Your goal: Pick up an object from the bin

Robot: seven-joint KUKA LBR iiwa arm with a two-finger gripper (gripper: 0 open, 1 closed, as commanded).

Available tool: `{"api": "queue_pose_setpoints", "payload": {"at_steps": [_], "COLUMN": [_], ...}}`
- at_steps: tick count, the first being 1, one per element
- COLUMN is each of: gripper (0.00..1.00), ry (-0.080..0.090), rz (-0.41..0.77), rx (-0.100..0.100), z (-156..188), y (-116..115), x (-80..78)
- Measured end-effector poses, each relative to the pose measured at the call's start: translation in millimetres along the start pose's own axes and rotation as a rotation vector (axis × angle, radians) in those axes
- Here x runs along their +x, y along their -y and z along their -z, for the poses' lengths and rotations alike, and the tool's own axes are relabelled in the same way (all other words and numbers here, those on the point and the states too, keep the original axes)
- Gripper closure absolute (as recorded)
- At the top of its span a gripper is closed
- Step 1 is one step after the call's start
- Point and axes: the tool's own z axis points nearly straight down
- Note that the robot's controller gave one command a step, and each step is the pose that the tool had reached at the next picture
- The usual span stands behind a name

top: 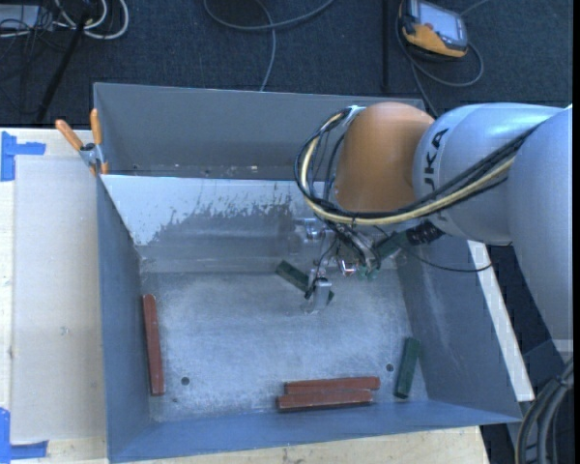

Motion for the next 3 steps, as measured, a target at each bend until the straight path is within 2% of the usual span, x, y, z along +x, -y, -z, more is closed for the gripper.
{"api": "queue_pose_setpoints", "payload": {"at_steps": [1, 2, 3], "gripper": [0.00, 1.00, 1.00], "ry": [-0.009, -0.004, 0.004], "rz": [-0.006, -0.004, -0.026], "rx": [0.001, 0.001, 0.000], "z": [-42.2, -38.8, 132.6], "y": [6.3, 5.9, 2.5], "x": [6.2, 4.6, 23.0]}}
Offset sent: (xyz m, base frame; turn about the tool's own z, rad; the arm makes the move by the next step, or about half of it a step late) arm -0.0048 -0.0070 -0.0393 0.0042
